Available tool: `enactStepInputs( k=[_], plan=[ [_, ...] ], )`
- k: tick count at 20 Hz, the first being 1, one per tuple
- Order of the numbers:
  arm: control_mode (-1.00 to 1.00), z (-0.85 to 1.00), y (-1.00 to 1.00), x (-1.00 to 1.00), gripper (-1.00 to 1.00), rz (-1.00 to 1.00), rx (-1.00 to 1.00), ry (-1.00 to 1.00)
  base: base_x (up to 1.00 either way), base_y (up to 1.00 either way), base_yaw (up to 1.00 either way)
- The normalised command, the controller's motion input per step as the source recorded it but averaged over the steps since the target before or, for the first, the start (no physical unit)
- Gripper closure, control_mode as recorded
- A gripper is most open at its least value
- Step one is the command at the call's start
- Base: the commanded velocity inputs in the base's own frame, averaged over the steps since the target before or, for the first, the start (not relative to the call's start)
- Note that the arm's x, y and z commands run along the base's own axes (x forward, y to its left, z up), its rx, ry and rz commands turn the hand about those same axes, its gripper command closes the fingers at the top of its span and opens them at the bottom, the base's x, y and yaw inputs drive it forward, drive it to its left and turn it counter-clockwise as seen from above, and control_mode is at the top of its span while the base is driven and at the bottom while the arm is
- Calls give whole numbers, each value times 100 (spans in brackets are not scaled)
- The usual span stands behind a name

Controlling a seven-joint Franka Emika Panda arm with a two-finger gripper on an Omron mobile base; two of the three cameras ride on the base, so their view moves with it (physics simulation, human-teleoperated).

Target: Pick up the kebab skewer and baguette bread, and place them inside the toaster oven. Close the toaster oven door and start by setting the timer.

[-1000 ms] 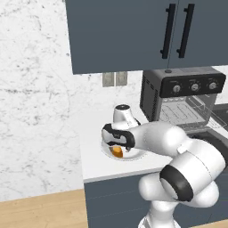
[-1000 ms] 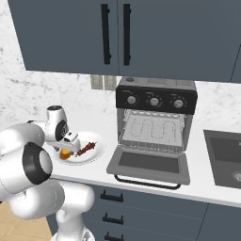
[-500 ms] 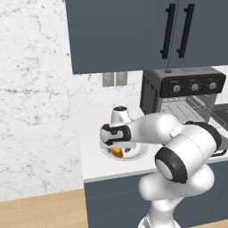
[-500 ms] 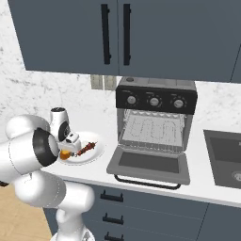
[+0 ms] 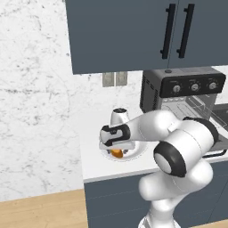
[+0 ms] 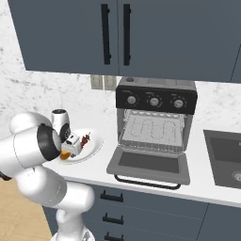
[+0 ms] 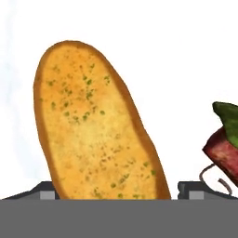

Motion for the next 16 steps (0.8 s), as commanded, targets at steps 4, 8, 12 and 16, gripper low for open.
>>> enactStepInputs(
  k=[4,8,12,16],
  plan=[
    [-100,-15,0,0,100,0,1,0,0,0,0],
    [-100,-2,-11,-1,100,0,3,0,0,0,0],
    [-100,71,-21,-23,100,0,11,-4,0,0,0],
    [-100,100,-45,-64,100,0,16,-12,0,0,0]
  ],
)
